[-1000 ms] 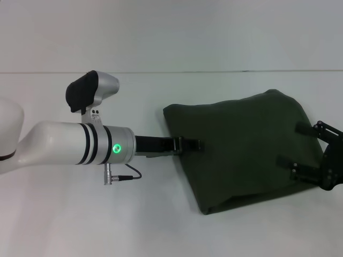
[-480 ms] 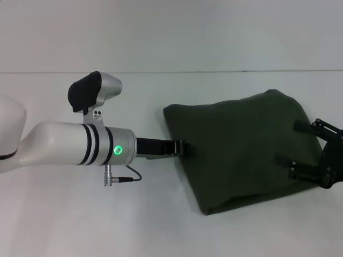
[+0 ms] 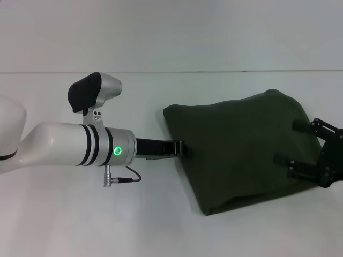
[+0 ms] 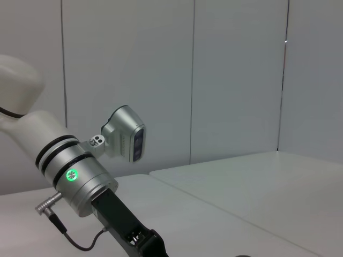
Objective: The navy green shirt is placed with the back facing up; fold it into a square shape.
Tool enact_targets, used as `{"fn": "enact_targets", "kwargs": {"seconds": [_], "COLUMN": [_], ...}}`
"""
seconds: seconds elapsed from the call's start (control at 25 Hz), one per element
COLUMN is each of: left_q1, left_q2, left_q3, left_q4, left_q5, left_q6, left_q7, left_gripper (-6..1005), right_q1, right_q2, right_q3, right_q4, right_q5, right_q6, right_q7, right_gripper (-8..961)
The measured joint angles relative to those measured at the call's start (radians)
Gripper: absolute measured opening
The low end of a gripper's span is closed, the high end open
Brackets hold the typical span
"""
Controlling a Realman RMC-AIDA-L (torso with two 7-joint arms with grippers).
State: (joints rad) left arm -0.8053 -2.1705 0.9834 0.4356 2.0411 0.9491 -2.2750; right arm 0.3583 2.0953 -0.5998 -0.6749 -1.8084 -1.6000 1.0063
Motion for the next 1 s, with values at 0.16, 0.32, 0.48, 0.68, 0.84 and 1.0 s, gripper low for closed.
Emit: {"fn": "enact_targets", "kwargs": {"seconds": [0.16, 0.32, 0.48, 0.68, 0.84, 1.0], "left_q1": [0.001, 0.004, 0.011, 0.025, 0.03, 0.039], "left_q2": [0.0, 0.004, 0.007, 0.019, 0.025, 0.024], "left_q3": [0.0, -0.005, -0.009, -0.028, -0.079, -0.12], "left_q4": [0.0, 0.0, 0.011, 0.032, 0.033, 0.037], "left_q5": [0.0, 0.0, 0.001, -0.001, 0.001, -0.004], "left_q6": [0.001, 0.001, 0.002, 0.018, 0.018, 0.028], "left_q7": [0.008, 0.018, 0.024, 0.025, 0.023, 0.058], "left_gripper": [1, 1, 1, 2, 2, 2], "right_q1": [0.004, 0.007, 0.01, 0.019, 0.022, 0.023], "right_q2": [0.0, 0.0, 0.0, 0.0, -0.001, 0.0], "right_q3": [0.001, 0.003, 0.004, 0.005, 0.005, 0.005], "right_q4": [0.001, 0.003, 0.003, 0.014, 0.012, 0.007], "right_q5": [0.0, 0.0, 0.0, 0.002, 0.003, 0.003], "right_q6": [0.001, 0.0, -0.001, 0.003, 0.004, 0.004], "right_q7": [0.001, 0.001, 0.003, 0.007, 0.021, 0.027], "right_gripper": [918, 918, 919, 918, 918, 919]}}
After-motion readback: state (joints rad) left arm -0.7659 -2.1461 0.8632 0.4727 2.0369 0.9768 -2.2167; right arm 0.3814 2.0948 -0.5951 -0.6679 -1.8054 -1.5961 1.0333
